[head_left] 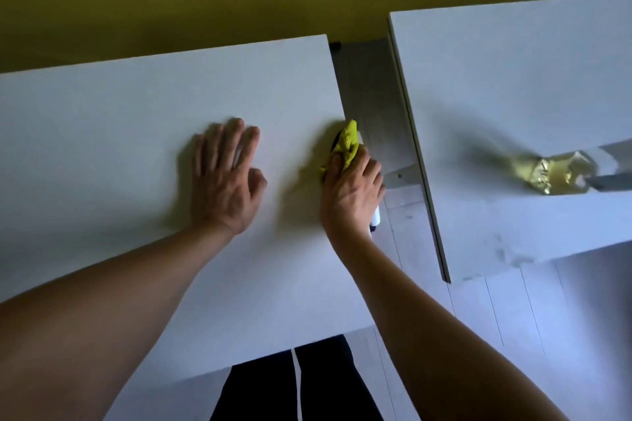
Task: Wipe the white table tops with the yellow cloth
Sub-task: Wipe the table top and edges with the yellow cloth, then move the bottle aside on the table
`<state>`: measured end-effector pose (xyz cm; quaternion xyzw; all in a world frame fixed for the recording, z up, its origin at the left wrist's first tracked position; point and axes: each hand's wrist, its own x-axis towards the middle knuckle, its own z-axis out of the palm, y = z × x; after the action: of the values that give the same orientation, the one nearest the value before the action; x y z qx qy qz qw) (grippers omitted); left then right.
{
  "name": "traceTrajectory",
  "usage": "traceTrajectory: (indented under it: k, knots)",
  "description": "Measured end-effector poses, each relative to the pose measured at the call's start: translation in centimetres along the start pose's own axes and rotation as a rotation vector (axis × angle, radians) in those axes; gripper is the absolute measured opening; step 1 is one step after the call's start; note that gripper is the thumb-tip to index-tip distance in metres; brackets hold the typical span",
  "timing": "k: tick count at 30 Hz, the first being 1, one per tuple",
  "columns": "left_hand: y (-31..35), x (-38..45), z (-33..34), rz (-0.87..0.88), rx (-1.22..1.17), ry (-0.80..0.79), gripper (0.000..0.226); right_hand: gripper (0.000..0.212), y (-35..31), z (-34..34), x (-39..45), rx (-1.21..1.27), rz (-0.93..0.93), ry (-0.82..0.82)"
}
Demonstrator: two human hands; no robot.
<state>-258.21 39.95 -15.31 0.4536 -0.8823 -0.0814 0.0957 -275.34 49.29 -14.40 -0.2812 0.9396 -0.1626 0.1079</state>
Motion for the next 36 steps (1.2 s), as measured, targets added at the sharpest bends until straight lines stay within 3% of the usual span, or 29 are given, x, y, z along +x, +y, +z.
traceTrajectory:
  k: [7,13,16,25,30,36]
  knots:
    - [0.5,-0.3,-0.3,-0.010,-0.006,-0.064,0.064,0.060,4.4,-2.2,-6.0,0.042,-0.009,-0.052]
    - [2.5,-1.2,-1.2,-0.095,-0.028,-0.170,0.064,0.045,4.9,-5.1,-5.6,-0.110,-0.057,-0.186]
    - [4.4,-3.4,-1.7,-0.048,-0.064,-0.200,0.064,0.041,6.4,-7.7,-5.1,-0.082,-0.108,-0.165]
    - [15.7,-11.1,-0.4,0.099,-0.089,-0.228,0.056,0.059,17.7,-14.0,-3.1,0.001,-0.333,0.086]
    - [22.6,-13.3,0.9,0.143,-0.164,-0.209,0.056,0.061,23.3,-12.8,-0.8,-0.172,-0.520,-0.015]
    - [30.2,-13.5,2.3,0.143,-0.229,-0.228,0.059,0.056,26.3,-11.5,1.3,-0.026,-0.724,-0.072]
